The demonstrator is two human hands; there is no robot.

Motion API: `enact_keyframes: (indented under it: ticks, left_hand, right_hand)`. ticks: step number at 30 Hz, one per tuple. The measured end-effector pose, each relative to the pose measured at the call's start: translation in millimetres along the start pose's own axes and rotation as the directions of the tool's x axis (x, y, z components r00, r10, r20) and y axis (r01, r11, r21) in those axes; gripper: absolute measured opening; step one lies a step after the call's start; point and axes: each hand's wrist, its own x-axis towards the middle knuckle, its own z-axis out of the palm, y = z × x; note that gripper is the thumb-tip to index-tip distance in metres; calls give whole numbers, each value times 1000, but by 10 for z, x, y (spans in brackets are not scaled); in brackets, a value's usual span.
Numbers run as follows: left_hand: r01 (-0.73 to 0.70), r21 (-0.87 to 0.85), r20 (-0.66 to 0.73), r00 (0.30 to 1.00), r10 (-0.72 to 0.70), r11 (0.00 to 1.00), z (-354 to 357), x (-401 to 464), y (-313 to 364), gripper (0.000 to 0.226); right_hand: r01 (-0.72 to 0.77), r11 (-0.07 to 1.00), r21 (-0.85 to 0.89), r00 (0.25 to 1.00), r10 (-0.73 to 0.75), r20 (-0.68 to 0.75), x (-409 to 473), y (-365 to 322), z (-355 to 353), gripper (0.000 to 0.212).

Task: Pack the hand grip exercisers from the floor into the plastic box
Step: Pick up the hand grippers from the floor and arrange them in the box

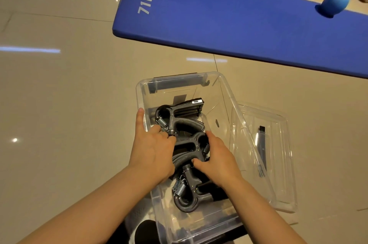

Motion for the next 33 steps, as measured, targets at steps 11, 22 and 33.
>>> enact_keyframes:
  ticks: [11, 22, 33]
  left_hand:
    - [-162, -262, -219, 970, 105, 951, 47, -159, -217, 55]
    - [-87, -401, -2, 996, 94, 912, -1395, -1254, -681, 46]
    - [155, -653, -388, 772, -503, 741, -2099, -3409, -707, 32]
  right_hand:
    - [75, 997, 0, 996, -75, -40, -578, -12, -324, 80]
    - [196, 968, 156, 976, -177, -131, -1496, -429, -919, 44]
    - [555, 782, 282, 823, -469, -321, -2411, -1826, -1518, 11]
